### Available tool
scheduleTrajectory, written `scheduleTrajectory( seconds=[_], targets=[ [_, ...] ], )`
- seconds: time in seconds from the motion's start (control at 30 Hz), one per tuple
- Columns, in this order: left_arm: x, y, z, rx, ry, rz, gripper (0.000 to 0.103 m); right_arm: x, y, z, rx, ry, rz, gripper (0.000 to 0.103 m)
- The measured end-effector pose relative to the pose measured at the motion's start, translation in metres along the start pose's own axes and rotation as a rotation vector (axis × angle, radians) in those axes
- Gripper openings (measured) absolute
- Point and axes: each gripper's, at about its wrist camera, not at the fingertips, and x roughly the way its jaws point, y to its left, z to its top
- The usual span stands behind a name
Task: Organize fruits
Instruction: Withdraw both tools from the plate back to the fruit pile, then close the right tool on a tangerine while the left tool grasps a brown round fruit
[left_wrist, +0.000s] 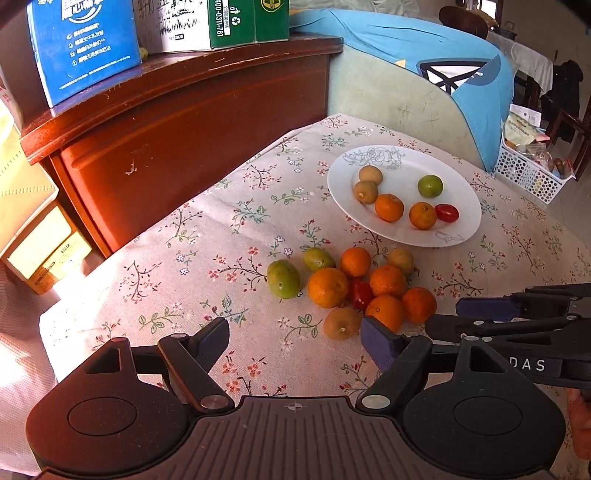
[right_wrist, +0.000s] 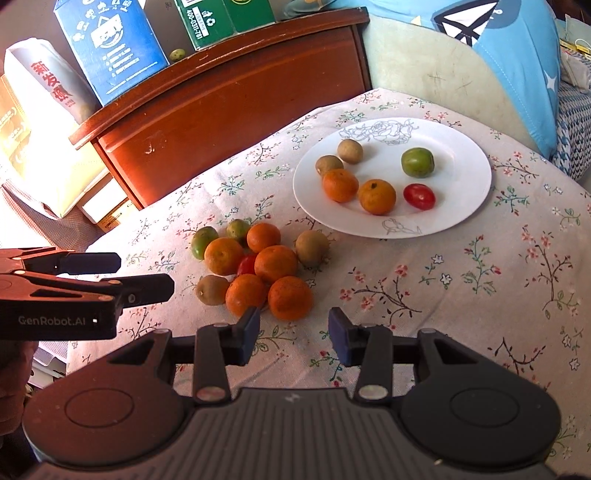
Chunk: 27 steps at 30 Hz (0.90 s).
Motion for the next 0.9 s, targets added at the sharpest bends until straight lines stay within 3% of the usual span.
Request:
scheduleTrajectory(
  seconds=[0.33,0.47,0.63,0.9],
  targets=[
    [0.010,-0.002,-0.010,0.035,0.047,-0.011,0.079,0.021,0.007,0.001,-0.029,-0.006,-0.023,0.042],
    [0.016,-0.004,-0.011,0.043,0.053,-0.013,0.076,0.026,0.009,0.002,-0.037,-0.018,-0.024,0.031],
    [0.022,-0.002,-0.010,0.005,0.048,-0.051,0.076,0.023,0.008,0.003,-0.018,-0.018,-0.011,0.031],
    [0.032,-0.008,-0.010,0.019,0.053,-0.062,0.064,0.008,-0.003,0.009,0.055,-0.041,-0.037,0.031]
  ],
)
